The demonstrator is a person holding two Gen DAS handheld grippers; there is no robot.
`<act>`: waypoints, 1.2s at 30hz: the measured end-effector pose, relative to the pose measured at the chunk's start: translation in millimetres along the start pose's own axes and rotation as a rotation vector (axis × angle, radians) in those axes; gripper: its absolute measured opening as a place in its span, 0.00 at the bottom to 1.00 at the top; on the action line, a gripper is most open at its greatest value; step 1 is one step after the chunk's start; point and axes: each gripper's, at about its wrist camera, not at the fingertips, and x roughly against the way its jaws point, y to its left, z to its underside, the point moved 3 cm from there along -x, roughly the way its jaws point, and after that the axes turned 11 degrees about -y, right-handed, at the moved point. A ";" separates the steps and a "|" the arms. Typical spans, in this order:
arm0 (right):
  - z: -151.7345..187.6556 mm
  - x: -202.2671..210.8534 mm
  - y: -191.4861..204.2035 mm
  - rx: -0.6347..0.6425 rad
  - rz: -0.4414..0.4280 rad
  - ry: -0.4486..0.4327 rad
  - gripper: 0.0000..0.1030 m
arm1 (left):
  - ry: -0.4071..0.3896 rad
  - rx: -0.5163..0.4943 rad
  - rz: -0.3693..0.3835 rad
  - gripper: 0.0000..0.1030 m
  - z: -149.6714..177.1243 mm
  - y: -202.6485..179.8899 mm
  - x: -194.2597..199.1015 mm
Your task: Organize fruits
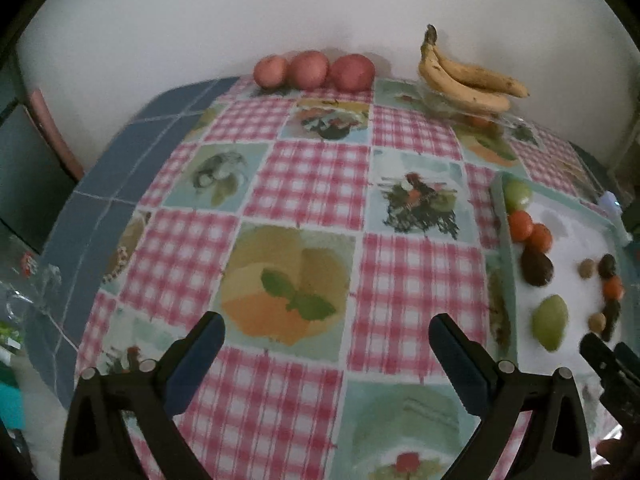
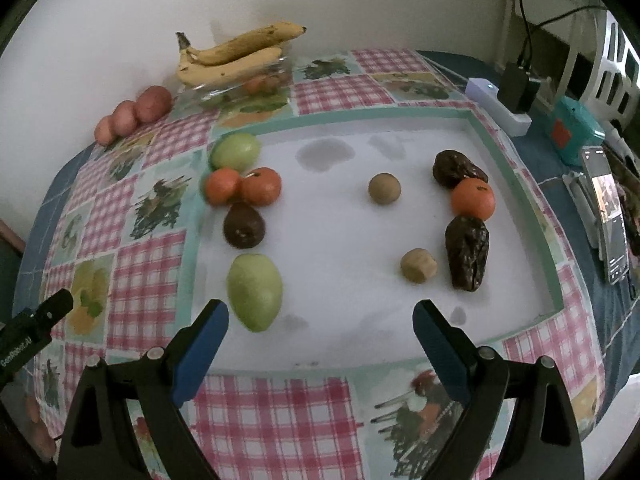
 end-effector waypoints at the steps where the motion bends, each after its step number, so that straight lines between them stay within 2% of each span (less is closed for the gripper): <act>1: 0.9 1.6 1.8 0.003 -0.002 0.001 0.91 | 0.009 -0.002 0.006 1.00 2.0 0.3 1.6; 6: 6.8 12.2 9.0 0.020 0.000 -0.001 0.91 | 0.016 -0.021 0.022 1.00 8.5 -1.4 13.0; 13: 13.7 26.8 19.5 0.060 -0.001 -0.014 0.91 | 0.017 -0.081 -0.001 1.00 18.9 -1.6 27.6; 17: 12.4 35.1 22.7 0.069 0.004 -0.038 0.91 | 0.031 -0.064 -0.012 1.00 21.8 4.7 29.1; 26: 12.3 47.5 30.2 0.099 0.007 -0.057 0.91 | 0.002 -0.032 -0.009 1.00 20.3 13.0 40.7; 36: 14.4 45.9 36.1 0.112 0.008 -0.046 0.91 | 0.034 -0.020 -0.013 1.00 21.4 17.8 34.8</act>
